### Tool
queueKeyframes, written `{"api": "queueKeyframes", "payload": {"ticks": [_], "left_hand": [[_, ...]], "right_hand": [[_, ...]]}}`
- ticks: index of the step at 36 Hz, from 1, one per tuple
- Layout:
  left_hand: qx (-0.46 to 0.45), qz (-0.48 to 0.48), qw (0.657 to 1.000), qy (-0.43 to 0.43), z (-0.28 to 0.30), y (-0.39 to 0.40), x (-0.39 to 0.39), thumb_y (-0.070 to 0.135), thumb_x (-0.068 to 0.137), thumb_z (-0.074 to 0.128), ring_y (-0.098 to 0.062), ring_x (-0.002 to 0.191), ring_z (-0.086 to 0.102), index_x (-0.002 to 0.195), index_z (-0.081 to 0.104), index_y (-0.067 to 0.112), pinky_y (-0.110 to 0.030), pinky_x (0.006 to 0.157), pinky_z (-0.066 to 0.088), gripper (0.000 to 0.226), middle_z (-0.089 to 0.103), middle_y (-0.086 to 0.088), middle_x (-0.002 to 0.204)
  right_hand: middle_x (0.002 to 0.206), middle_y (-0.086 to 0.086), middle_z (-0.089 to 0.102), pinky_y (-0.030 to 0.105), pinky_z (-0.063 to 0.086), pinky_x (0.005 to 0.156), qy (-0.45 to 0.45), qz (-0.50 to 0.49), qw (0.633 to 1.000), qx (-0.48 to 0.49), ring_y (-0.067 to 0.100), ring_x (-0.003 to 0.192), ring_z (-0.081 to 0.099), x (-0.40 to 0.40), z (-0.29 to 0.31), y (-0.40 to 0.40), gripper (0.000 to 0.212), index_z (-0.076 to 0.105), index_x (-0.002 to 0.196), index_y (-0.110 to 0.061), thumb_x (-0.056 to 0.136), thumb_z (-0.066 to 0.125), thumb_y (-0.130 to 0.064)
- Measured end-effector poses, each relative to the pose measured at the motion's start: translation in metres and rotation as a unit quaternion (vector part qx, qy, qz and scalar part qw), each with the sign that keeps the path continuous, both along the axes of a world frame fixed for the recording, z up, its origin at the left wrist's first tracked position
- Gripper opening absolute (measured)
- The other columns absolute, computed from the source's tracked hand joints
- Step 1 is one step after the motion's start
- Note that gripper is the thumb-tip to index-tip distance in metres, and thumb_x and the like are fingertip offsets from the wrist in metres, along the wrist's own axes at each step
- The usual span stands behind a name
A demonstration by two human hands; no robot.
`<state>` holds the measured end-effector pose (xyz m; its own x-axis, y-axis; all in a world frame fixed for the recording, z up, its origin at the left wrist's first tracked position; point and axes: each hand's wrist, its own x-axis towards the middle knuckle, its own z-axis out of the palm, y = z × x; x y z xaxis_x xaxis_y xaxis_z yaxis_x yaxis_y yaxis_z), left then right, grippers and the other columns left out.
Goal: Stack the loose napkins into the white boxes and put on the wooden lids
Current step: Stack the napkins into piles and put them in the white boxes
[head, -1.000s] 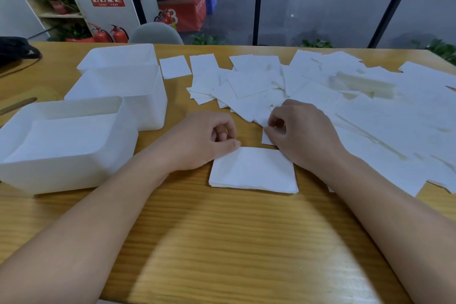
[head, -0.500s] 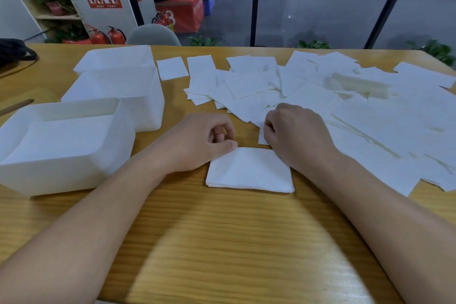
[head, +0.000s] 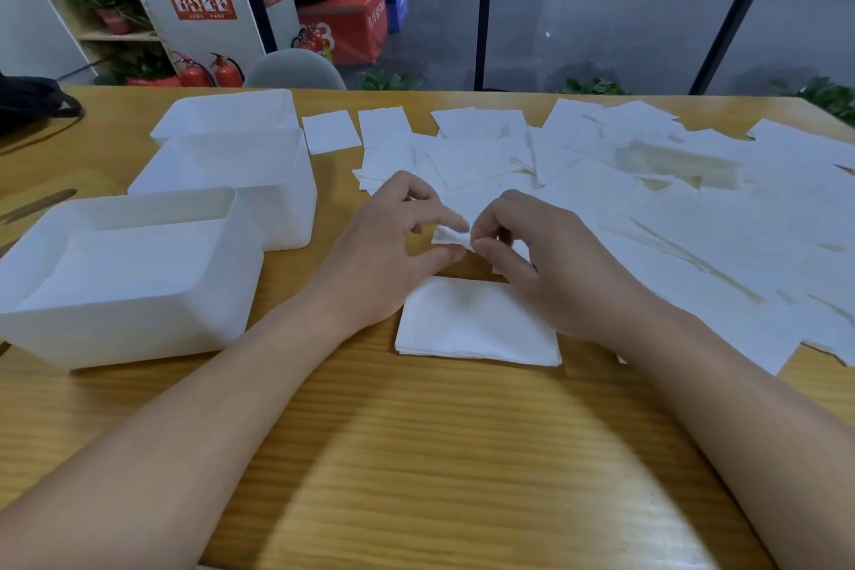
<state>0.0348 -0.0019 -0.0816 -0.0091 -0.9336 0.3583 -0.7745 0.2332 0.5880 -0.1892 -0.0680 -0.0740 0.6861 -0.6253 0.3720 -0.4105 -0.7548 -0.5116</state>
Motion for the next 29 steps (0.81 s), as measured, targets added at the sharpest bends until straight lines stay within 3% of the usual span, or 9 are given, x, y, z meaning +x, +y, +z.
{"api": "queueKeyframes", "payload": {"ticks": [2, 6, 10, 16, 19, 21, 24, 26, 29], "left_hand": [[-0.005, 0.0, 1.0, 0.009, 0.0, -0.001, 0.002, 0.036, 0.097, 0.081, -0.01, 0.101, 0.06, 0.105, 0.081, 0.043, -0.021, 0.079, 0.042, 0.011, 0.061, 0.018, 0.113], [-0.019, 0.002, 0.999, 0.031, 0.0, -0.002, 0.007, 0.034, 0.1, 0.078, -0.011, 0.097, 0.066, 0.101, 0.082, 0.038, -0.025, 0.08, 0.045, 0.006, 0.07, 0.018, 0.108], [-0.021, 0.012, 0.998, 0.059, 0.001, -0.002, 0.009, 0.031, 0.102, 0.076, -0.011, 0.093, 0.066, 0.105, 0.082, 0.033, -0.028, 0.073, 0.05, 0.007, 0.074, 0.016, 0.1], [-0.02, -0.009, 0.993, 0.114, 0.008, 0.002, 0.011, 0.031, 0.103, 0.075, -0.015, 0.083, 0.066, 0.098, 0.082, 0.029, -0.027, 0.074, 0.051, 0.009, 0.076, 0.008, 0.089], [-0.027, -0.036, 0.988, 0.15, 0.018, 0.004, 0.012, 0.027, 0.105, 0.074, -0.033, 0.076, 0.059, 0.093, 0.081, 0.02, -0.038, 0.068, 0.046, 0.016, 0.071, -0.006, 0.081], [-0.008, -0.058, 0.983, 0.175, 0.025, 0.006, 0.015, 0.024, 0.106, 0.073, -0.031, 0.07, 0.054, 0.093, 0.08, 0.015, -0.035, 0.066, 0.042, 0.016, 0.069, -0.011, 0.079], [0.078, -0.077, 0.976, 0.186, 0.029, 0.007, 0.022, 0.02, 0.105, 0.074, -0.01, 0.06, 0.046, 0.095, 0.079, 0.013, -0.02, 0.061, 0.038, 0.013, 0.063, -0.009, 0.072], [0.152, -0.085, 0.97, 0.169, 0.028, 0.007, 0.025, 0.02, 0.103, 0.076, -0.019, 0.06, 0.038, 0.094, 0.077, 0.018, -0.029, 0.062, 0.035, 0.01, 0.049, -0.003, 0.062], [0.231, -0.086, 0.963, 0.109, 0.027, 0.009, 0.025, 0.026, 0.102, 0.076, -0.027, 0.063, 0.038, 0.099, 0.073, 0.024, -0.036, 0.068, 0.036, 0.004, 0.05, -0.005, 0.061]], "right_hand": [[0.103, -0.015, 0.065, 0.015, 0.042, 0.078, -0.008, 0.002, 1.0, 0.019, 0.008, 0.102, 0.061, -0.004, 0.0, 0.0, 0.006, 0.067, 0.106, -0.028, 0.107, 0.065, -0.033], [0.112, -0.02, 0.068, 0.017, 0.045, 0.087, 0.001, -0.009, 1.0, 0.002, 0.003, 0.11, 0.062, -0.014, 0.0, -0.001, 0.035, 0.067, 0.12, -0.033, 0.094, 0.077, -0.053], [0.098, -0.019, 0.07, 0.016, 0.04, 0.072, -0.024, -0.048, 0.998, 0.009, 0.002, 0.096, 0.064, -0.019, 0.001, -0.004, 0.007, 0.076, 0.107, -0.03, 0.101, 0.074, -0.034], [0.093, -0.022, 0.075, 0.012, 0.044, 0.07, -0.075, -0.081, 0.993, 0.042, 0.003, 0.092, 0.068, -0.026, 0.011, -0.004, 0.013, 0.08, 0.097, -0.032, 0.105, 0.07, -0.033], [0.081, -0.014, 0.075, 0.019, 0.049, 0.062, -0.118, -0.078, 0.987, 0.073, 0.006, 0.071, 0.066, -0.03, 0.023, -0.003, 0.013, 0.082, 0.094, -0.03, 0.104, 0.073, -0.031], [0.075, -0.01, 0.073, 0.019, 0.047, 0.056, -0.139, -0.082, 0.981, 0.106, 0.008, 0.062, 0.062, -0.032, 0.03, -0.003, 0.012, 0.083, 0.094, -0.028, 0.102, 0.074, -0.03], [0.06, -0.001, 0.062, 0.02, 0.043, 0.048, -0.067, -0.085, 0.981, 0.161, 0.013, 0.051, 0.055, -0.037, 0.034, -0.005, 0.005, 0.08, 0.098, -0.031, 0.1, 0.076, -0.034], [0.057, -0.002, 0.06, 0.02, 0.044, 0.049, 0.007, -0.067, 0.98, 0.189, 0.013, 0.049, 0.057, -0.039, 0.032, -0.006, 0.001, 0.077, 0.1, -0.033, 0.1, 0.077, -0.034], [0.058, -0.003, 0.06, 0.018, 0.043, 0.05, 0.079, -0.037, 0.976, 0.2, 0.011, 0.048, 0.056, -0.039, 0.028, -0.007, 0.002, 0.076, 0.1, -0.032, 0.099, 0.078, -0.032]]}}
